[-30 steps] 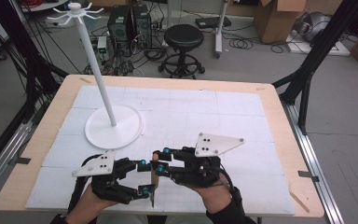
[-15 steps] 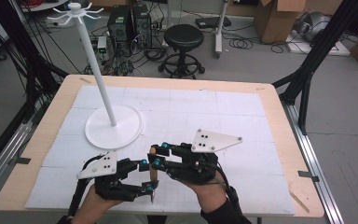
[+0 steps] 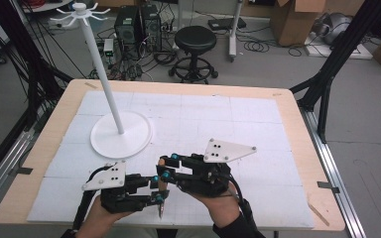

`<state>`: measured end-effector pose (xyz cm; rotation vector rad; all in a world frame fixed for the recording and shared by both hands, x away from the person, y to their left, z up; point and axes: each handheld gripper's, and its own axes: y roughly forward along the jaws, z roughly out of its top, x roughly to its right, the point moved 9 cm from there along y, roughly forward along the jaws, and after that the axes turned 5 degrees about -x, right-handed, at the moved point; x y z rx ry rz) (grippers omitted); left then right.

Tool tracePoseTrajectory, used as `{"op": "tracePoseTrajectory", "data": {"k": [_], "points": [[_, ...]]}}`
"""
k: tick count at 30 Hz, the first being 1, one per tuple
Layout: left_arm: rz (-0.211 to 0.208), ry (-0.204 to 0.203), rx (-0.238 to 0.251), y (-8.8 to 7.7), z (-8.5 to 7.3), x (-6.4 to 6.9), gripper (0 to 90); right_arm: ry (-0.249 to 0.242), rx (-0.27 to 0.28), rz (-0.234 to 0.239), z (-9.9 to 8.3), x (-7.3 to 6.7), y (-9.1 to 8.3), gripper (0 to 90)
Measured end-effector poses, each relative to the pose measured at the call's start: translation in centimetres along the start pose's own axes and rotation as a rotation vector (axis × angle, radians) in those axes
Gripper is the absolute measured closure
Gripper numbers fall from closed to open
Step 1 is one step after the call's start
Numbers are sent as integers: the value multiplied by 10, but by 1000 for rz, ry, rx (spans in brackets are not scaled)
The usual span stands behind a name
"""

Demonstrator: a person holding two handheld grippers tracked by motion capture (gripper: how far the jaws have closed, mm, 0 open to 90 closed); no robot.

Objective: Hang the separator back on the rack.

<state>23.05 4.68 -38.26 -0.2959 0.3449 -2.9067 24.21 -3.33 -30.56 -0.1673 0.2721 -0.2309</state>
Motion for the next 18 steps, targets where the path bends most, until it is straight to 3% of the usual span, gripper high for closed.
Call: {"op": "tracePoseTrajectory", "data": {"k": [1,2,5,8,11,14,18], "points": [[-25,4,2,-1,2,3,688,0,6,14,0,0,0,463],[-41,8,3,-1,3,5,688,0,9,36,-2,1,-1,379],[-107,21,4,-2,5,12,688,-42,7,65,-8,5,-4,278],[-180,23,-1,-3,6,19,688,-59,5,158,-14,4,-9,281],[-211,29,-5,-2,5,22,687,-82,0,276,-19,-4,-12,351],[-240,36,-8,-2,5,26,687,-105,-18,341,-20,-12,-12,425],[-263,50,-14,-2,4,30,687,-122,-40,376,-21,-15,-9,514]]}}
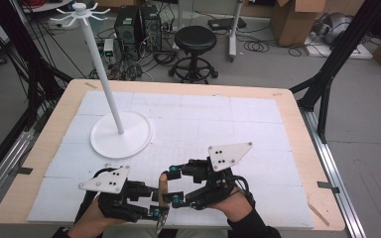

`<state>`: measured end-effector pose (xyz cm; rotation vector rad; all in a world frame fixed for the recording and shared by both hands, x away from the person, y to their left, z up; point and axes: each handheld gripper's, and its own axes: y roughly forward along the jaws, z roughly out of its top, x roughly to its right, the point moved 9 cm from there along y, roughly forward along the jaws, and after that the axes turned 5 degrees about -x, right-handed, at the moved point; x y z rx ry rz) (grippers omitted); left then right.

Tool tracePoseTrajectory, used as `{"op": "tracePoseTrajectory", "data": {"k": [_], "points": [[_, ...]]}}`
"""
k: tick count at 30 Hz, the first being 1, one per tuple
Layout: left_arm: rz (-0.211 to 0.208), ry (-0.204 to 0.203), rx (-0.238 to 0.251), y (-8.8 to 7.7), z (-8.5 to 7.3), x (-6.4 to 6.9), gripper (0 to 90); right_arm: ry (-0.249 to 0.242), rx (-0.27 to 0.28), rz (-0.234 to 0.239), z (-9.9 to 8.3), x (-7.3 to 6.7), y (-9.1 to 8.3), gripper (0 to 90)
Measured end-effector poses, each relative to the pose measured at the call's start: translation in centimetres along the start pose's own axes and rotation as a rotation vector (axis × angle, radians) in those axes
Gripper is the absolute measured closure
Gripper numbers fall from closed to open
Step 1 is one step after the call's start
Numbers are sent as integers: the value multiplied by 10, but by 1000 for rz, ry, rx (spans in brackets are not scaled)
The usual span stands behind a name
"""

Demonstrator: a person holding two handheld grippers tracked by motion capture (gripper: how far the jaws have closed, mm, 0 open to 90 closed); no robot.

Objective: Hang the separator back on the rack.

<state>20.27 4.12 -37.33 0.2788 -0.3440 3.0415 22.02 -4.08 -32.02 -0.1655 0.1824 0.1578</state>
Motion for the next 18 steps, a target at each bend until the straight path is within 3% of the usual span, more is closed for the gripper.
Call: {"op": "tracePoseTrajectory", "data": {"k": [6,12,13,15,17,18], "points": [[-21,11,-16,1,-2,3,687,-23,-5,47,-1,-4,2,691],[-22,25,-32,2,-3,4,687,-46,-14,48,-2,-8,3,707],[-13,21,-26,2,-2,3,686,-42,-17,39,-2,-8,3,708],[47,4,-12,0,-1,-3,654,-39,-2,-9,-1,-5,2,711],[127,-14,-1,-2,0,-12,463,-21,5,-80,0,0,0,712],[146,-14,4,-3,0,-14,420,-6,11,-122,1,3,-1,713]]}}
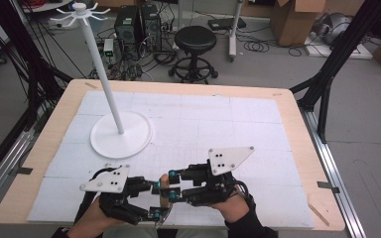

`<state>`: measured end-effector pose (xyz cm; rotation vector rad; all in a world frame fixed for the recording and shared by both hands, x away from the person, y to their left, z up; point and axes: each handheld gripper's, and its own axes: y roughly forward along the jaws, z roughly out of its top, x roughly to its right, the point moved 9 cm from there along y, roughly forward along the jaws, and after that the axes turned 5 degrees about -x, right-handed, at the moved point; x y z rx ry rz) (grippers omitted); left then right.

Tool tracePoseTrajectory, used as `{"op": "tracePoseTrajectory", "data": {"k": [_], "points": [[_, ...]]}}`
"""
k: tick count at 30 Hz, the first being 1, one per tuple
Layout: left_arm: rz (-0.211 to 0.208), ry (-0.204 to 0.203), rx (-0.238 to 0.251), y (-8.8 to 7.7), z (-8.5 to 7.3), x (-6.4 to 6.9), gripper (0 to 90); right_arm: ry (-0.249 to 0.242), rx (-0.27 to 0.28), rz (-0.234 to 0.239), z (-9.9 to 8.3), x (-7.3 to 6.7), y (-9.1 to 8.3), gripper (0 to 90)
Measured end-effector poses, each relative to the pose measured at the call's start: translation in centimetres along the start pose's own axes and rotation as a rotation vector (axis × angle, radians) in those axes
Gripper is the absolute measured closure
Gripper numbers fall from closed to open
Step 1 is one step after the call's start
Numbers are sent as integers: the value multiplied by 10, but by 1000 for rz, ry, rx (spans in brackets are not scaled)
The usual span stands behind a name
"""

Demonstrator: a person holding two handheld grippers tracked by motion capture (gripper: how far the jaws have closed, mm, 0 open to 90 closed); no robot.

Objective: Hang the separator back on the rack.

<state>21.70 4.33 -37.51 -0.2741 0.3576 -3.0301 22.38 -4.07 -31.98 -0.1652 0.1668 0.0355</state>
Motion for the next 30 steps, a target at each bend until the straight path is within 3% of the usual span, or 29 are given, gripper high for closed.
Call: {"op": "tracePoseTrajectory", "data": {"k": [7,14,17,20,26,30], "points": [[166,7,18,-5,3,-14,387,83,22,-268,1,17,-4,712],[257,6,11,-4,4,-18,410,86,20,-429,3,21,-1,712],[256,-6,-15,-1,1,-18,441,103,33,-456,3,22,1,711],[291,-14,-33,2,-1,-21,466,119,38,-462,3,21,4,712],[334,-34,-34,-1,-1,-24,531,127,43,-493,2,22,9,711],[339,-40,-35,-1,-2,-25,568,128,34,-503,1,22,11,711]]}}
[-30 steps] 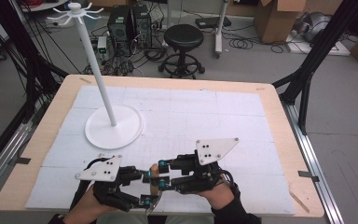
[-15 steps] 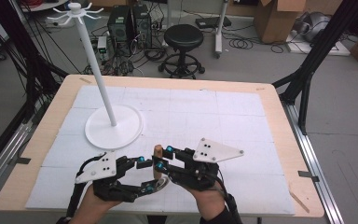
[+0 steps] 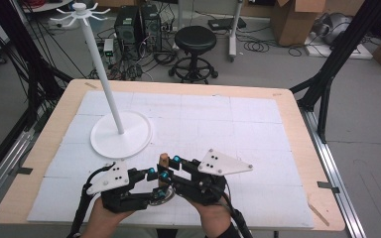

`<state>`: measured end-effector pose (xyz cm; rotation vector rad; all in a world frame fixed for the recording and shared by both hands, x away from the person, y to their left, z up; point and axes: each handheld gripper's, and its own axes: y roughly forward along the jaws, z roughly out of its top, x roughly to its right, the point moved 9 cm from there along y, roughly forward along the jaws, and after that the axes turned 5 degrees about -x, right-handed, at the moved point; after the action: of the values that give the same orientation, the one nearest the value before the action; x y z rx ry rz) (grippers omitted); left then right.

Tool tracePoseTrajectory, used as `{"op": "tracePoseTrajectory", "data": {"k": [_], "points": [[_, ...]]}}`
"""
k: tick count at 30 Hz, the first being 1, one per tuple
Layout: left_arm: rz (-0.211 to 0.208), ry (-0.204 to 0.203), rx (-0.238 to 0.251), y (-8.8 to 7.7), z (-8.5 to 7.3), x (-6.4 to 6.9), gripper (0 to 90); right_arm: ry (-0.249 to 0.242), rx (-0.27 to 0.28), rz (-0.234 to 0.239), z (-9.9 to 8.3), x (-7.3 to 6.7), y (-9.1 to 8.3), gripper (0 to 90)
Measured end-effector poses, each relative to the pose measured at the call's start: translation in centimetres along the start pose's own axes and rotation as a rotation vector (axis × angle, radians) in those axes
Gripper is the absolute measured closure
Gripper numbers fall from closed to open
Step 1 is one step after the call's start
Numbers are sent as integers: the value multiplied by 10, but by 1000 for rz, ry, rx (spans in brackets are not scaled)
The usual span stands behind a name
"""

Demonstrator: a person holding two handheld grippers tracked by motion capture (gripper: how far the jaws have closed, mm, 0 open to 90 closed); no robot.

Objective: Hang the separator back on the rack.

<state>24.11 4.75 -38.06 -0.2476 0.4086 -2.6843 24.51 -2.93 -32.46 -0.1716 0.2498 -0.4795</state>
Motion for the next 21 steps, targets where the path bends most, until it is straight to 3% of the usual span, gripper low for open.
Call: {"op": "tracePoseTrajectory", "data": {"k": [8,14,16,18,21], "points": [[-4,-7,0,-1,0,1,714,4,4,-9,-1,0,2,711],[-8,-16,-4,-2,0,0,723,29,18,-10,0,1,2,709],[-10,-15,-15,-1,-2,0,725,30,-2,2,-2,1,2,694],[-17,-17,-16,-1,-2,0,725,44,-6,9,-2,4,1,496],[-17,-17,-19,-2,-2,-1,725,45,8,-11,0,11,-9,374]]}}
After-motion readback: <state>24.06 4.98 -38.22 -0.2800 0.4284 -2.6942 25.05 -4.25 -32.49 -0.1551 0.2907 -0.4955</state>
